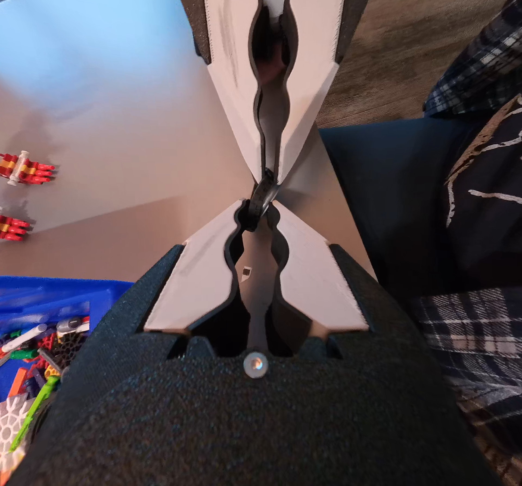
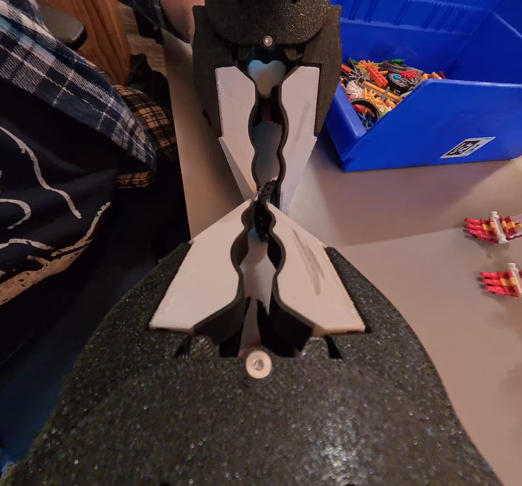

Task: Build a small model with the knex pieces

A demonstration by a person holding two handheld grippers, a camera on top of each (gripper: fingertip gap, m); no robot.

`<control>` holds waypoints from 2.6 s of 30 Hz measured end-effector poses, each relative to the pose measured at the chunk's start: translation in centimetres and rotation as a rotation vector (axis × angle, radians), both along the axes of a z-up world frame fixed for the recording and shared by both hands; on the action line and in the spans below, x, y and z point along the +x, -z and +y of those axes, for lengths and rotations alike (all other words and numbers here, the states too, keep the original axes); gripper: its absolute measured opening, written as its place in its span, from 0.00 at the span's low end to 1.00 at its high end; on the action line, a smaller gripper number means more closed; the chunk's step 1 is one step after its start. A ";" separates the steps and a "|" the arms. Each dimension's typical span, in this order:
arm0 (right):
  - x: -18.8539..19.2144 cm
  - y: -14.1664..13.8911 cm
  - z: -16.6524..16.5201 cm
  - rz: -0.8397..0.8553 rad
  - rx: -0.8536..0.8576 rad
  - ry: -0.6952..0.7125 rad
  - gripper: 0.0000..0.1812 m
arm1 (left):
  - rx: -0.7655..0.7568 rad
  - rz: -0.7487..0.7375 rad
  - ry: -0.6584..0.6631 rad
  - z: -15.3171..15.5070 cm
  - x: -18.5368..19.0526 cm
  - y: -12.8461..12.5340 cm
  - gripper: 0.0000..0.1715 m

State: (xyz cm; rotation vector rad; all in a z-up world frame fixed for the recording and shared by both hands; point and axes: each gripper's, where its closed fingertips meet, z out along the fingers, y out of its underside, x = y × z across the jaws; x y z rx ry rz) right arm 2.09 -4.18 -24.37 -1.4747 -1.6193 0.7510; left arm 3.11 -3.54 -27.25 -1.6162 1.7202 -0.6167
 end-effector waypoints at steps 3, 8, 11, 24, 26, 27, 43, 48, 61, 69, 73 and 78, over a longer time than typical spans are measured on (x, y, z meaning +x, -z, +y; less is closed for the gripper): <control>-0.1 -0.1 0.1 -0.025 0.078 0.010 0.01 | -0.014 -0.003 -0.005 0.1 0.0 0.0 0.06; -0.2 -0.1 0.5 -0.059 0.153 0.052 0.01 | -0.045 -0.017 -0.001 0.1 -0.1 0.1 0.06; -0.1 -0.3 0.7 -0.025 0.079 0.061 0.02 | -0.087 -0.030 -0.005 0.1 0.1 -0.1 0.05; 0.0 0.5 -0.7 -0.083 -0.151 -0.072 0.07 | 0.198 0.113 0.183 -0.3 -0.1 0.1 0.03; -0.1 0.4 -0.5 -0.074 -0.144 -0.067 0.06 | 0.188 0.111 0.175 -0.3 -0.1 0.0 0.03; -0.1 0.5 -0.5 -0.072 -0.140 -0.068 0.06 | 0.196 0.115 0.179 -0.2 -0.3 0.1 0.04; -0.1 -0.7 1.1 -0.120 0.182 0.035 0.03 | 0.037 0.019 0.036 0.9 0.0 -1.0 0.04; -0.1 -1.2 1.5 -0.119 0.248 0.066 0.03 | -0.069 -0.034 -0.016 1.0 0.1 -1.6 0.05; -0.4 -1.7 2.0 -0.120 0.358 0.102 0.03 | -0.306 -0.141 -0.094 0.7 0.2 -2.2 0.05; -0.4 -1.6 2.7 -0.173 0.468 0.128 0.03 | -0.367 -0.150 -0.137 1.2 0.3 -2.1 0.04; -0.5 -1.6 3.0 -0.191 0.538 0.149 0.03 | -0.350 -0.153 -0.153 1.5 0.2 -2.1 0.04; -0.4 -0.5 2.2 -0.156 0.313 0.099 0.06 | -0.163 -0.063 -0.050 0.5 0.2 -1.1 0.03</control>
